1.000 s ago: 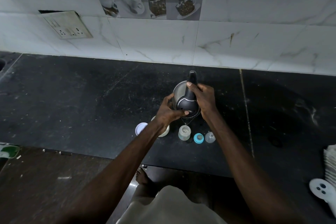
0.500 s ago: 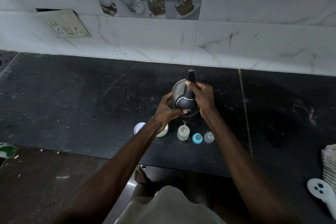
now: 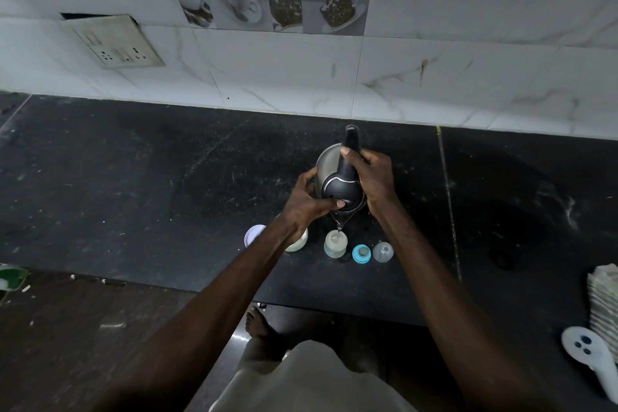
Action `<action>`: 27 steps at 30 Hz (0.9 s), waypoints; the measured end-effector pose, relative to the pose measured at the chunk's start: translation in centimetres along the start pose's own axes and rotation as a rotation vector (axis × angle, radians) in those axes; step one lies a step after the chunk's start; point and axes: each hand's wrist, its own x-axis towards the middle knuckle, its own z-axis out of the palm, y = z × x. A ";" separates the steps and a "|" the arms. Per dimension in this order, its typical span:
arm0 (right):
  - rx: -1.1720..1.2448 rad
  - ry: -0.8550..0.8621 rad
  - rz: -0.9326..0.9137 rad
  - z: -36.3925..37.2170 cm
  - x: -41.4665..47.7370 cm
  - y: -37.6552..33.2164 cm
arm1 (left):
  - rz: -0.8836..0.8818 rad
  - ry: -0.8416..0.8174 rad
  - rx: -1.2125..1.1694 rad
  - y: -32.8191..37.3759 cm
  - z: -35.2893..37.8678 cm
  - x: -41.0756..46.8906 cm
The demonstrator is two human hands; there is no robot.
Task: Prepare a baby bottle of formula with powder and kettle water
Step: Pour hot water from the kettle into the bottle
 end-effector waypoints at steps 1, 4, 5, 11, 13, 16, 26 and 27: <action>0.003 -0.001 0.001 0.0 0.0 0.0 | -0.002 -0.004 0.000 0.0 0.0 0.0; 0.006 0.001 -0.003 0.0 0.0 -0.1 | -0.006 -0.001 0.005 0.0 -0.1 0.0; 0.004 0.002 -0.004 0.0 0.0 0.0 | -0.006 0.001 0.006 -0.1 -0.1 0.0; 0.014 0.002 -0.001 0.0 0.0 0.0 | 0.002 0.001 0.009 -0.2 -0.2 0.2; 0.021 0.000 -0.003 0.0 0.1 0.1 | 0.004 0.004 0.015 -0.2 -0.2 0.4; 0.018 0.005 -0.006 0.1 0.3 0.2 | 0.002 0.011 0.026 -0.3 -0.3 0.6; 0.009 0.007 0.017 -0.1 0.7 0.6 | -0.009 0.011 0.040 -0.9 -0.4 1.3; 0.009 0.005 0.018 -0.1 0.8 0.6 | -0.009 0.012 0.038 -0.9 -0.4 1.3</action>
